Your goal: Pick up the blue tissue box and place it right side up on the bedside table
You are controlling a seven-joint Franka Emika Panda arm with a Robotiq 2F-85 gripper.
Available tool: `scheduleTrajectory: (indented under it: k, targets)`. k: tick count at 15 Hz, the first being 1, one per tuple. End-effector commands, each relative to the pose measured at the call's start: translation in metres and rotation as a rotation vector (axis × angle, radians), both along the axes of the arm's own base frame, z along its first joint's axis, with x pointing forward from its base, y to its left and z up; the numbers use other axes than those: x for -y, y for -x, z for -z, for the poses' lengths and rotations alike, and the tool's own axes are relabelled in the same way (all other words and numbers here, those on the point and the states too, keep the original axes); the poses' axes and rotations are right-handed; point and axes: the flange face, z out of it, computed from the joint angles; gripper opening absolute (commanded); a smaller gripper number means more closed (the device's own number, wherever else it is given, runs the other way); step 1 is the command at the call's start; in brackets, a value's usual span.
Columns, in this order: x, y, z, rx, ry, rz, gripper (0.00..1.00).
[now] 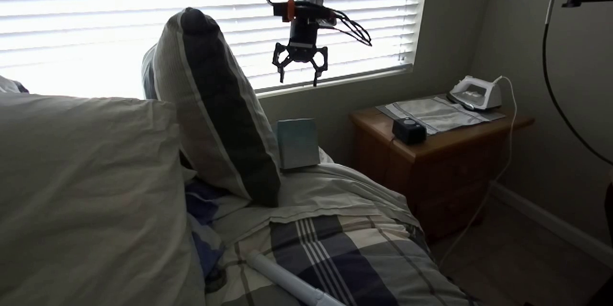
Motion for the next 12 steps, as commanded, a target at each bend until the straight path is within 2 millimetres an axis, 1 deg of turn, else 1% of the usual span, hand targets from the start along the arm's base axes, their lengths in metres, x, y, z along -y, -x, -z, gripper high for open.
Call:
scheduleTrajectory:
  k: [1, 5, 8, 10, 12]
  targets:
    - [0.003, 0.000, 0.001, -0.002, 0.000, 0.004, 1.00]
    - [-0.010, 0.001, 0.003, -0.009, 0.001, -0.006, 1.00]
    - [-0.010, 0.001, 0.003, -0.009, 0.001, -0.006, 1.00]
    - [0.001, 0.001, 0.012, -0.001, 0.005, -0.054, 1.00]
    - [0.018, 0.001, 0.026, 0.009, 0.012, -0.085, 1.00]
